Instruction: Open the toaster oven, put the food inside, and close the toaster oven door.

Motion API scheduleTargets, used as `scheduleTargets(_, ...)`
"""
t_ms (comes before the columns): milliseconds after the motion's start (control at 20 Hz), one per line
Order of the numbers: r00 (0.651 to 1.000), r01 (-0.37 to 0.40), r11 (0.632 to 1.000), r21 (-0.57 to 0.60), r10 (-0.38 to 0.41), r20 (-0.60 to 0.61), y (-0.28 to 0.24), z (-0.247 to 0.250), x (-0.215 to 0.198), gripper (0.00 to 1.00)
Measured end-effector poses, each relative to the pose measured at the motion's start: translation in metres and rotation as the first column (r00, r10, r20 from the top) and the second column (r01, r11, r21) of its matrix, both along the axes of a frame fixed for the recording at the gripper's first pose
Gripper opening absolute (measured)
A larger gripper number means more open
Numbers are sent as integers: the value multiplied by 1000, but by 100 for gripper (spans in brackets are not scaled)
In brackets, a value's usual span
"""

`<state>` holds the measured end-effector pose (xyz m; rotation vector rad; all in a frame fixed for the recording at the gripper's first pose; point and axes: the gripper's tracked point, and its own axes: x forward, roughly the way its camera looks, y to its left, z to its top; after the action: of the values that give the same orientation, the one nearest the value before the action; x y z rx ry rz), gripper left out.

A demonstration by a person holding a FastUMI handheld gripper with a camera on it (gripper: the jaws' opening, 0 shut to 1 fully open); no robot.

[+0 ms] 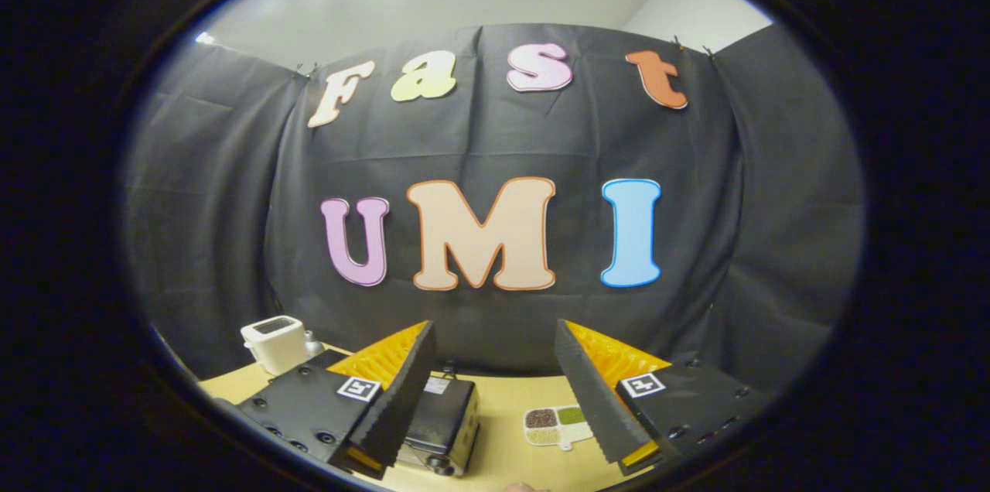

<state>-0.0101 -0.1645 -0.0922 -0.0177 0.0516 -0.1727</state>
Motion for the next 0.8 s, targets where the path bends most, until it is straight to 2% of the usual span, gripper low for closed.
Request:
scheduleTargets(450,999,20,1000,16,-20,38,-60,0,-17,97)
scheduleTargets(800,996,46,997,55,-50,71,-124,-18,-39,97)
